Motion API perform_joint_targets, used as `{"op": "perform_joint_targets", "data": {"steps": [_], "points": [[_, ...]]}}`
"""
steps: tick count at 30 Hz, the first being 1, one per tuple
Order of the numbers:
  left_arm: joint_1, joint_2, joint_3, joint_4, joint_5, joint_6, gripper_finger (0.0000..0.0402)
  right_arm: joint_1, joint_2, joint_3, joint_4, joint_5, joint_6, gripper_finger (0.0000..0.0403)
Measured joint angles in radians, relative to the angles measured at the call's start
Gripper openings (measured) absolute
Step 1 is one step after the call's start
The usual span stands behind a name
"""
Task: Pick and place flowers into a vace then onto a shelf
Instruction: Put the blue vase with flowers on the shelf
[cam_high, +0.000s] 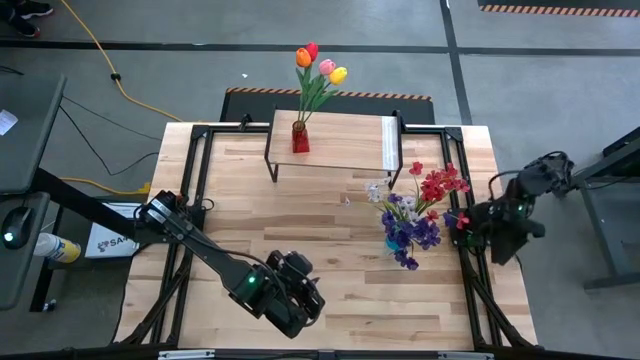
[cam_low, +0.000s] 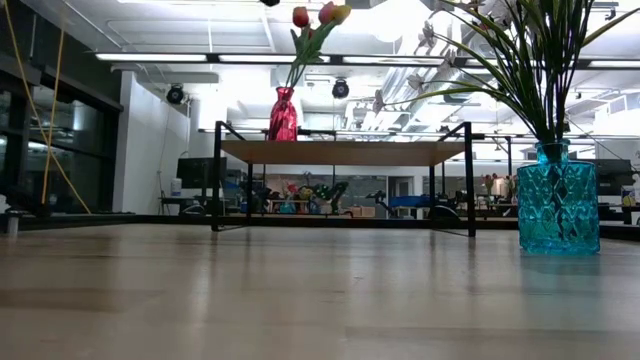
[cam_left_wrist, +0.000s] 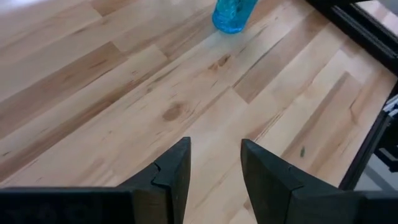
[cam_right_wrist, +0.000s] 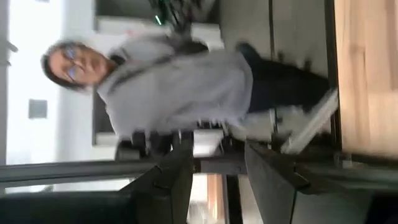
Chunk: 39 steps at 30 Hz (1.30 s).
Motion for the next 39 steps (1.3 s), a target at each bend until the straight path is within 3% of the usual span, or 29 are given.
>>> {"op": "perform_joint_targets", "data": {"steps": [5,9,12,15,23,32,39], "points": [[0.000,0.000,0.000,-0.033,0.004,-0.021,0.0172,-0.002,-0.156,0.004,-0.116,0.107,0.025,0.0137],[0.001,0.000,0.000,-0.057,0.007,-0.027,0.0172,-0.014,-0.126,0.061,-0.444,0.168,-0.082,0.0133],[0.000,0.000,0.000,-0.074,0.007,-0.050,0.0172,-0.032,-0.116,0.074,-0.501,0.269,-0.215,0.0127],[0.000,0.000,0.000,-0.088,0.007,-0.072,0.0172,-0.052,-0.116,0.073,-0.502,0.391,-0.324,0.0123],[0.000,0.000,0.000,-0.086,0.009,-0.098,0.0172,-0.108,-0.116,0.031,-0.508,0.571,-0.429,0.0112],[0.001,0.000,0.000,-0.080,0.009,-0.100,0.0172,-0.161,-0.088,0.029,-0.499,0.607,-0.435,0.0112],[0.001,0.000,0.000,-0.075,0.009,-0.101,0.0172,-0.192,0.009,0.027,-0.493,0.616,-0.434,0.0112]]}}
